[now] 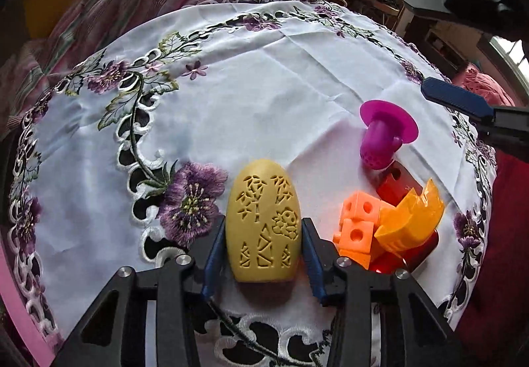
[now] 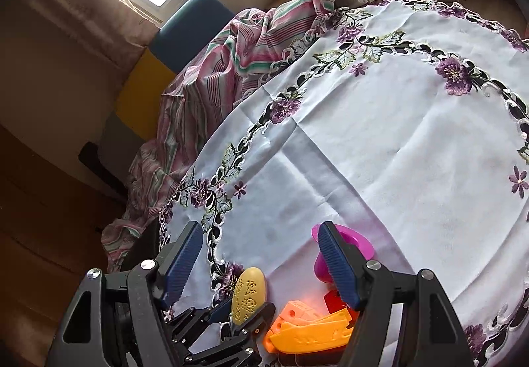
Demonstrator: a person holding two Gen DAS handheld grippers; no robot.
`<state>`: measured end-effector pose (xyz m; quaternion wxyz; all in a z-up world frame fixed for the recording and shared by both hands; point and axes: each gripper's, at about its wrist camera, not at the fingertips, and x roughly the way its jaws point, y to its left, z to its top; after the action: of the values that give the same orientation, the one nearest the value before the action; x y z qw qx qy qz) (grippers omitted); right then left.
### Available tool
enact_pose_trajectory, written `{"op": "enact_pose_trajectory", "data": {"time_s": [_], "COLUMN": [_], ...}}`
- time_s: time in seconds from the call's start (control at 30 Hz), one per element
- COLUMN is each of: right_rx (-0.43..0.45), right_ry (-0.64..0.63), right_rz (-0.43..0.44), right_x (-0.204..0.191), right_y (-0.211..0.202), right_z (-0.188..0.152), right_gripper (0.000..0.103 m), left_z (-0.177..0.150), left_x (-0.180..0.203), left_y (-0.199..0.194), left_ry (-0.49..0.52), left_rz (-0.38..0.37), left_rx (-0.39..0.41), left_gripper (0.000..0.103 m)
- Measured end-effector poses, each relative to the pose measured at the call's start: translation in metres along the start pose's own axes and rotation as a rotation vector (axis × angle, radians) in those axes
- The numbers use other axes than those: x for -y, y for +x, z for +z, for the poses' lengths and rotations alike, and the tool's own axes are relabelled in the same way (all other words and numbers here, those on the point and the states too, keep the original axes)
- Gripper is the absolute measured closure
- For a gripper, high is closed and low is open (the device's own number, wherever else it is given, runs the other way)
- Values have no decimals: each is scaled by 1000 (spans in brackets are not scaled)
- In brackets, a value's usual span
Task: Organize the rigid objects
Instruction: 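Grasp the yellow patterned egg with the left tool while the right tool grasps the orange boat piece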
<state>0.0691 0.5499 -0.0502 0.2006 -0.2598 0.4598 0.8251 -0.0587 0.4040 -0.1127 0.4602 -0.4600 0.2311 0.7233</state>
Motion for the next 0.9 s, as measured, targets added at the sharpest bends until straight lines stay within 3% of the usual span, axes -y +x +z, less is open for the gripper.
{"op": "enact_pose_trajectory", "data": {"time_s": [0.27,0.43,0.57,0.67,0.73,0.9], "right_rx": [-63,-125,-242,-314,-351,-453], "right_ry": [16,-33,-150,-273,-341,-441], "right_rz": [1,-73,-225,-290,-316,-370], "right_x": [1,-6,-19,-32,-38,-42], "right_y": [12,25,35,30,28,35], "right_z": [-2,-6,-17,-26,-32,-47], "right_gripper": [29,29,29,27,20,19], "left_z": [-60,-100,-105,-106,-106,-108], "left_x": [-4,1,-1,0,0,-2], "left_y": [-36,-54,-55,-54,-55,-56], "left_ry": [-86,-90,-79,-75,-77,-81], "left_rz": [34,40,28,32,29,15], "left_rx": [43,99,117,124,130,136], "left_gripper": [59,59,59,59,59,59]}}
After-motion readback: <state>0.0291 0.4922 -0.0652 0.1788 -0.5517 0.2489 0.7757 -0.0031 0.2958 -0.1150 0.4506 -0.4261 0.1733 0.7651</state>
